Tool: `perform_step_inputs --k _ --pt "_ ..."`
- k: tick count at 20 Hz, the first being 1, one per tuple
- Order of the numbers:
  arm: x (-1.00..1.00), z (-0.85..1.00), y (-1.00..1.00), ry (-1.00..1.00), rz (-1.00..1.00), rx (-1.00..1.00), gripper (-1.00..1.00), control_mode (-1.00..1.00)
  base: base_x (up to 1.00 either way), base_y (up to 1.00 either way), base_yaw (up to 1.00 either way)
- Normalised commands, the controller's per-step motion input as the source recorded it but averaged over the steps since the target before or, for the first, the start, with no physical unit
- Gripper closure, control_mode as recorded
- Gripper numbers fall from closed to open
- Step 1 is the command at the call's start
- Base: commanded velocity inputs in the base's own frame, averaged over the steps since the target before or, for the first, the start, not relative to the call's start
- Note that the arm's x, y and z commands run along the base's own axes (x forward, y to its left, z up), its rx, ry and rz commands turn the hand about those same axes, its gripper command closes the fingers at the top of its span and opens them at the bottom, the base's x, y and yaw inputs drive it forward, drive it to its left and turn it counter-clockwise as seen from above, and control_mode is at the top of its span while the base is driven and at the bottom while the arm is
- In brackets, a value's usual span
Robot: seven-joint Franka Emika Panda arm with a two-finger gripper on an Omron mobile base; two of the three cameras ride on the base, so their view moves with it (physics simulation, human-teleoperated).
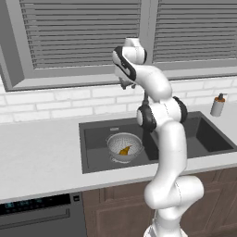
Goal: Put the colander in the sink, put the pear in the colander, and turn on the sink faucet and pour water over the colander.
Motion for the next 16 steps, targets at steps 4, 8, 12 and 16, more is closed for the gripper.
perform_step_inputs --k 4,8,12,16 --pt "-0.06 -0.08 -0.21 -0.15 0.0 0.01 -1.0 -1.0 0.0 0.0 0.0" --pt "-0.05 0.04 -0.14 -0.08 0.0 0.11 -1.0 -1.0 0.0 0.0 0.0" --pt "-0.45 0.22 -0.15 -0.06 0.0 0.13 -1.0 -1.0 0.0 0.0 0.0" --pt "-0.59 0.31 -0.02 -0.15 0.0 0.14 -1.0 -1.0 0.0 0.0 0.0"
